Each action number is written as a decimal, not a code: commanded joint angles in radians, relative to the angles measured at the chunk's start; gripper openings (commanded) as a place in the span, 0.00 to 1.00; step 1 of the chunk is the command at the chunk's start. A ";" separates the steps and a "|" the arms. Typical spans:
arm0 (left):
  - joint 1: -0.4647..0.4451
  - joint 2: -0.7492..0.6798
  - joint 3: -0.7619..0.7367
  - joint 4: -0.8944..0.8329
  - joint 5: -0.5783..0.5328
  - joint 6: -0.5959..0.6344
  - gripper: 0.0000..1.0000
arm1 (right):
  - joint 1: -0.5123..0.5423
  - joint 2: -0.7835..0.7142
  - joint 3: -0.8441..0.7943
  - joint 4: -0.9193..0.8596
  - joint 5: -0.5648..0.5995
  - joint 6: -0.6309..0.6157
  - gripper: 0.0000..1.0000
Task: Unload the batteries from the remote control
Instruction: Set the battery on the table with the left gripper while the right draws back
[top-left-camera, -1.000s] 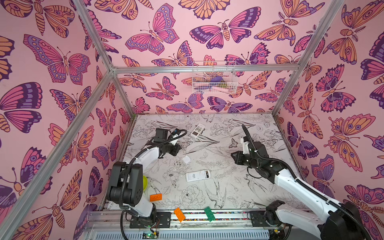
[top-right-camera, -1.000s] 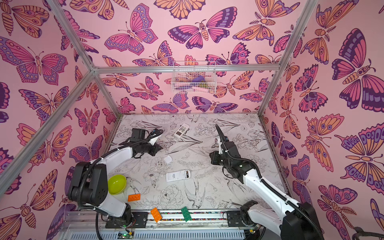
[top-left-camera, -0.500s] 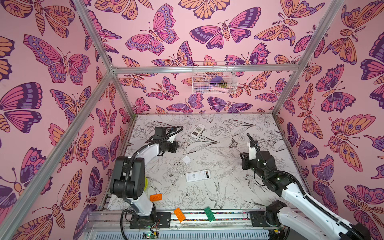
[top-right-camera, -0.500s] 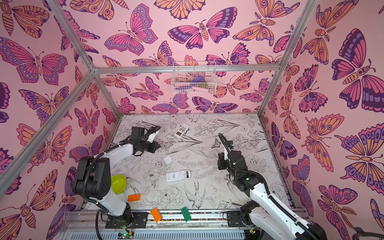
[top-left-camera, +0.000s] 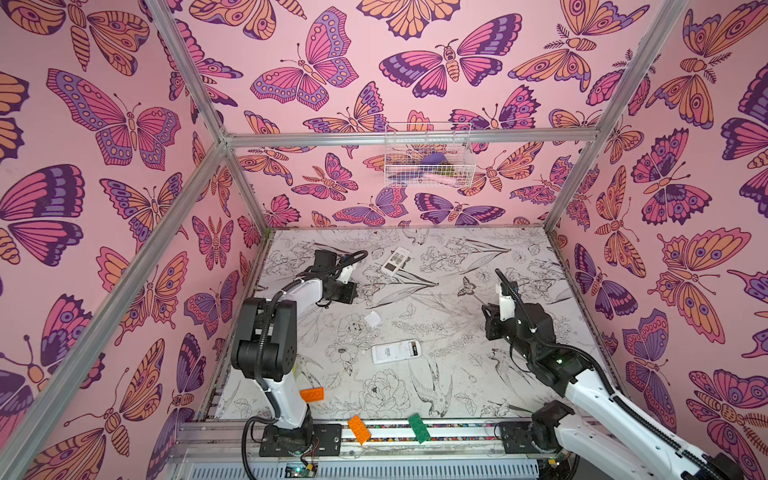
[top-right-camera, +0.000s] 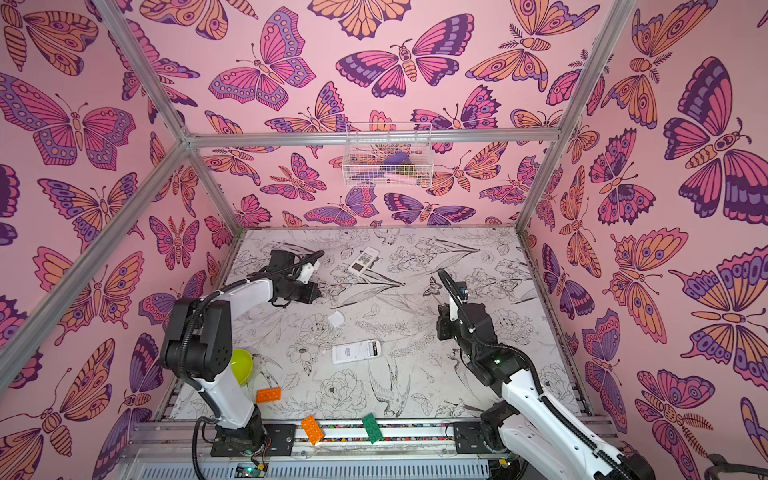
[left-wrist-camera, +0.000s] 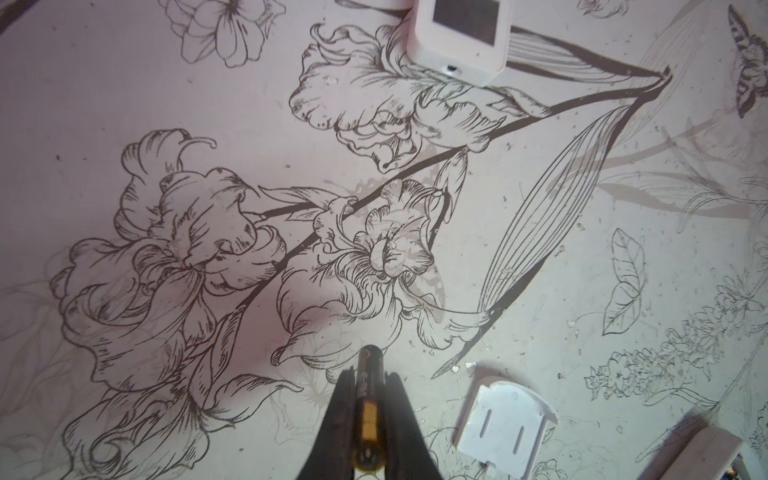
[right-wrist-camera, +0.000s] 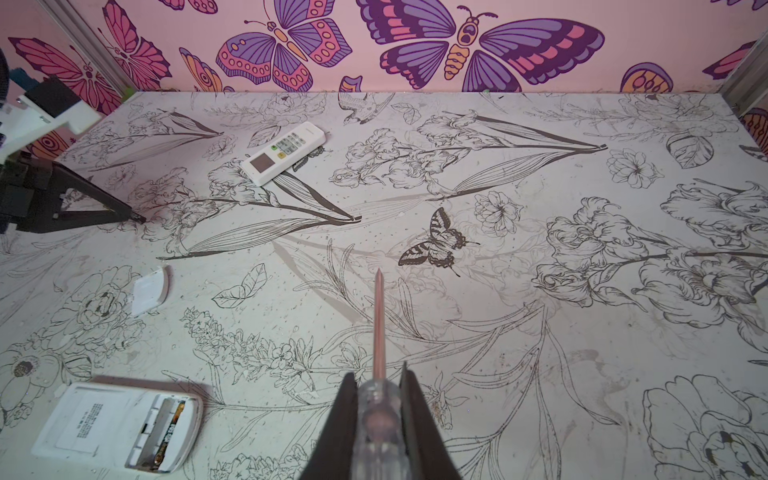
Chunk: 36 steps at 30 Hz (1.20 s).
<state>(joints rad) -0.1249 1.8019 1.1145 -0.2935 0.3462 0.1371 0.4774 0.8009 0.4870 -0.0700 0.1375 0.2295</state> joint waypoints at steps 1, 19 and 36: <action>-0.004 0.024 -0.019 -0.014 -0.015 0.025 0.00 | -0.006 0.006 0.023 -0.003 -0.005 -0.027 0.00; -0.011 -0.010 -0.141 0.067 -0.051 0.056 0.25 | -0.006 -0.058 0.025 -0.037 0.029 -0.045 0.00; -0.012 -0.014 -0.153 0.076 -0.064 0.067 0.34 | -0.006 -0.059 0.002 -0.019 -0.009 -0.027 0.00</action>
<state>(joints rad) -0.1356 1.7950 0.9794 -0.2005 0.2981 0.1974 0.4774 0.7486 0.4870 -0.1040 0.1398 0.2050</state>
